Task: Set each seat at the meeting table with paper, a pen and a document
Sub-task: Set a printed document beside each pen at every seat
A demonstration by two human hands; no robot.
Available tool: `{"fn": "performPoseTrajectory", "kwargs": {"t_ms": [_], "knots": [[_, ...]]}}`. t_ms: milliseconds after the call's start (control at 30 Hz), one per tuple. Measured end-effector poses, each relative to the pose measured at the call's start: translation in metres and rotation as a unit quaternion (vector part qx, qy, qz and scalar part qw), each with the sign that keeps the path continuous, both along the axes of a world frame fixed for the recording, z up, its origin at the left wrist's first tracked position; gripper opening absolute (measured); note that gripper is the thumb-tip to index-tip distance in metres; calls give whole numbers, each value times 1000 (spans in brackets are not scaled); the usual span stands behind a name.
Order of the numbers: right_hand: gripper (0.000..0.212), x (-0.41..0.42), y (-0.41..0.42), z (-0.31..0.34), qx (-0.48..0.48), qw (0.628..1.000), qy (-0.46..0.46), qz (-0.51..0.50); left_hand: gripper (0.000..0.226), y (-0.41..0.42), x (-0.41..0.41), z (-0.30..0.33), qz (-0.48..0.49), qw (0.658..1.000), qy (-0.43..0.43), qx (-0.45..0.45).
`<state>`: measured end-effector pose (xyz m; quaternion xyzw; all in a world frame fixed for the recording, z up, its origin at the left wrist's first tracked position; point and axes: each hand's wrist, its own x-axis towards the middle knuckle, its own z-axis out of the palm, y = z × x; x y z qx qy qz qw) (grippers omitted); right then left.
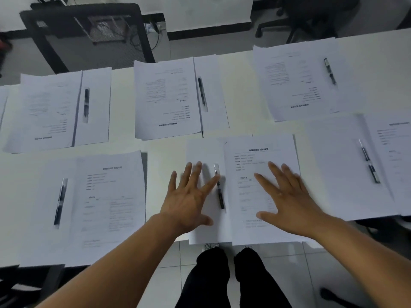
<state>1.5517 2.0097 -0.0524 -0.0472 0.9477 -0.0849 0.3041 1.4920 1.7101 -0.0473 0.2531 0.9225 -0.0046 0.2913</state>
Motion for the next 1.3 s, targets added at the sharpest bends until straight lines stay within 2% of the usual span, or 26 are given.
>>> {"fn": "performPoseTrajectory", "kwargs": {"t_ms": [200, 1300], "knots": [[106, 7, 2, -4, 0, 1000, 0, 13, 135, -5, 14, -10, 8, 1000, -28, 7], [106, -18, 0, -10, -7, 999, 3, 48, 137, -17, 16, -10, 68, 997, -33, 20]]}}
